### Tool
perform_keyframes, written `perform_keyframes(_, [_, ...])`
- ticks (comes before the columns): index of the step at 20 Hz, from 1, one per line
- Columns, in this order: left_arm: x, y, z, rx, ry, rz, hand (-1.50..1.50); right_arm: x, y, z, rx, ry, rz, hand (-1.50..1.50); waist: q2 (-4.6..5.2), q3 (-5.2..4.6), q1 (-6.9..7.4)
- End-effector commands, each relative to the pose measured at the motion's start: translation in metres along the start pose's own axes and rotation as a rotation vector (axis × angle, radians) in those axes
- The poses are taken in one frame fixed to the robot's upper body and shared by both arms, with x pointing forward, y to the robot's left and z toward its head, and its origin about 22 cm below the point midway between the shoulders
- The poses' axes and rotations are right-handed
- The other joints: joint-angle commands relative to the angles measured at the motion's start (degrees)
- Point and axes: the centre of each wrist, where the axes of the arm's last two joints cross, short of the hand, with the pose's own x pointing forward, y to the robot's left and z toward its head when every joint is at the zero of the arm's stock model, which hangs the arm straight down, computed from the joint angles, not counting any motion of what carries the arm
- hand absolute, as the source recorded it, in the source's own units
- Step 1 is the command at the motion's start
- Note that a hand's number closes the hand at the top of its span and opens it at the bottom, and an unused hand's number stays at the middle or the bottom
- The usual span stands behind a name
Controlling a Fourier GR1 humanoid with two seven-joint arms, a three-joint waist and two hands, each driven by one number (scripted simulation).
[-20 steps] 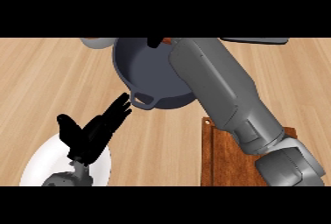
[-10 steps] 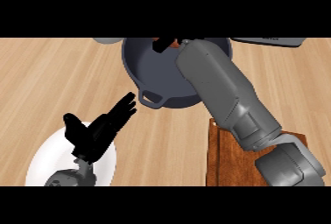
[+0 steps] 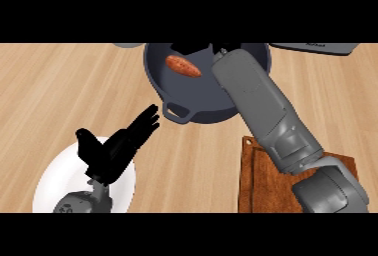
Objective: Pick the sweet potato from the cutting board and place it in the pot
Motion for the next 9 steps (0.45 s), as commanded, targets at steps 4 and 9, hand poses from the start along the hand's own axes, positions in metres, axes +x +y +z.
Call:
perform_keyframes(4, [0.003, 0.009, 0.001, 0.017, 0.004, -0.002, 0.0, 0.003, 0.002, -0.002, -0.133, -0.057, -0.051, -1.5, -0.43, -0.1, -0.61])
perform_keyframes(9, [0.003, 0.008, 0.005, 0.033, 0.0, -0.005, 0.0, -0.01, 0.003, -0.003, -0.191, -0.027, -0.063, -1.5, -0.74, -0.05, -2.89])
